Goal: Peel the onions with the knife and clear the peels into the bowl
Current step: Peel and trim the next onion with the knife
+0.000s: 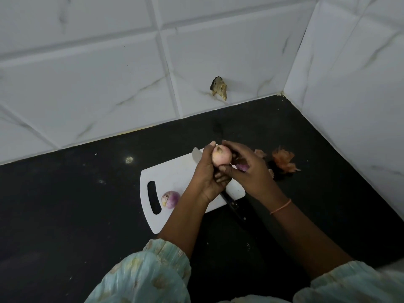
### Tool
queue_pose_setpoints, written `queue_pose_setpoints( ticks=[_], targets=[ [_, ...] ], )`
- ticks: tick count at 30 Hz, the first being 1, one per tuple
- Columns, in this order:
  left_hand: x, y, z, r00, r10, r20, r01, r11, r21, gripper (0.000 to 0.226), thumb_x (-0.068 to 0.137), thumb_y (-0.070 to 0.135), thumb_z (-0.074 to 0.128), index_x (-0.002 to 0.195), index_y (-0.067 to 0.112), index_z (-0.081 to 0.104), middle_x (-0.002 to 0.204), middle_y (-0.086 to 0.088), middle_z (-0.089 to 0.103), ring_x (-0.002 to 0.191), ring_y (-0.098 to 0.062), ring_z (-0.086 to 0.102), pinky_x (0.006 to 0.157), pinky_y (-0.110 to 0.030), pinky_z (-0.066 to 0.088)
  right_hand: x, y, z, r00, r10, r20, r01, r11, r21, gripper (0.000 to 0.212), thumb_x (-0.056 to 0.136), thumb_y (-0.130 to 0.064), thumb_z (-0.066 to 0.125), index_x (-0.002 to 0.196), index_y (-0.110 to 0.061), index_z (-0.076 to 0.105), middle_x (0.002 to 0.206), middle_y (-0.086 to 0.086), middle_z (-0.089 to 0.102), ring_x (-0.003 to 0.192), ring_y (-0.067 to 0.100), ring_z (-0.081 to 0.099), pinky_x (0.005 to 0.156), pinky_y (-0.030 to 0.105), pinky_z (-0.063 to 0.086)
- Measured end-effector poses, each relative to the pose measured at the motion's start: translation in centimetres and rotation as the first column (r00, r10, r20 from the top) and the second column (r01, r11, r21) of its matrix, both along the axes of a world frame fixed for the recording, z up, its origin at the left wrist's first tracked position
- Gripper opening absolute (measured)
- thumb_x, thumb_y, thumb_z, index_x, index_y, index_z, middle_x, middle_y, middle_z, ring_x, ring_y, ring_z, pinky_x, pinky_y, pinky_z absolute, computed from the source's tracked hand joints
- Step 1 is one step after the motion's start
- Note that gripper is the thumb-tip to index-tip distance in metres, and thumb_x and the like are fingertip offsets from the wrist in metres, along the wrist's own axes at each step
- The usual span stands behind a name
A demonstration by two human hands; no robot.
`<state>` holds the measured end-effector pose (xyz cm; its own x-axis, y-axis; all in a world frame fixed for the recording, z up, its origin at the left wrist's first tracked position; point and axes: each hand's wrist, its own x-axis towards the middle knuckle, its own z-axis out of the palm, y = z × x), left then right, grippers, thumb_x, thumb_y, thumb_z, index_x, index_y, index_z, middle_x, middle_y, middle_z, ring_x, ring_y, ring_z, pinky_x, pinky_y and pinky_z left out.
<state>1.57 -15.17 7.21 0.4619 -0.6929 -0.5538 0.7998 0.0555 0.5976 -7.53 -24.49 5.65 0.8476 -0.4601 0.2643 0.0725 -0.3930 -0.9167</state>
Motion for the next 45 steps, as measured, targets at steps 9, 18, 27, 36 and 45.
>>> queue_pose_setpoints(
  ticks=[9,18,27,36,45],
  targets=[
    [-0.7,0.0,2.8,0.99,0.021,-0.142,-0.022,1.0,-0.004,0.033,0.094,0.041,0.054,0.087,0.01,0.064,0.072,-0.006,0.065,0.059,-0.015,0.063,0.052,-0.022,0.053,0.2,1.5,-0.1,0.99,-0.078,0.12,0.068,0.994,0.081,0.043,0.088,-0.021,0.072,0.127,-0.011,0.057,0.125,0.0,0.06,0.118,0.019,0.058,0.096,0.032,0.052],
    [-1.7,0.8,2.4,0.776,-0.237,0.585,0.079,0.956,0.282,0.061,0.097,0.067,0.033,0.123,0.016,0.055,0.105,-0.01,0.069,0.087,-0.021,0.067,0.084,-0.037,0.055,0.2,2.7,1.4,0.977,-0.172,0.125,0.14,0.962,0.233,0.021,0.103,-0.017,0.045,0.124,-0.019,0.04,0.118,-0.01,0.046,0.103,-0.007,0.057,0.077,0.014,0.051],
    [-4.1,1.2,0.8,0.582,-0.022,0.813,-0.06,0.996,0.07,0.028,0.109,0.03,0.028,0.117,0.011,0.047,0.097,0.005,0.06,0.085,0.006,0.062,0.078,-0.017,0.052,1.0,4.3,2.0,0.958,-0.262,0.118,0.222,0.936,0.273,0.011,0.099,-0.02,0.042,0.103,-0.029,0.045,0.101,-0.006,0.056,0.093,0.007,0.06,0.076,0.017,0.05],
    [-4.2,0.2,0.6,0.565,0.066,0.822,-0.236,0.968,0.085,0.024,0.109,0.028,0.031,0.098,0.023,0.052,0.085,0.009,0.061,0.078,0.005,0.06,0.071,-0.013,0.049,1.7,5.0,2.8,0.923,-0.375,0.09,0.302,0.848,0.436,0.015,0.101,-0.007,0.043,0.095,-0.02,0.047,0.087,-0.002,0.058,0.075,-0.001,0.06,0.067,0.014,0.048],
    [-3.9,-0.4,0.3,0.74,0.112,0.663,-0.24,0.965,0.105,0.036,0.109,0.031,0.024,0.102,0.022,0.058,0.092,-0.003,0.066,0.084,-0.008,0.065,0.069,-0.019,0.054,2.1,3.8,2.3,0.887,-0.463,-0.008,0.405,0.768,0.496,0.012,0.103,-0.016,0.046,0.092,-0.01,0.046,0.084,-0.001,0.055,0.07,-0.002,0.058,0.059,0.017,0.049]
  ],
)
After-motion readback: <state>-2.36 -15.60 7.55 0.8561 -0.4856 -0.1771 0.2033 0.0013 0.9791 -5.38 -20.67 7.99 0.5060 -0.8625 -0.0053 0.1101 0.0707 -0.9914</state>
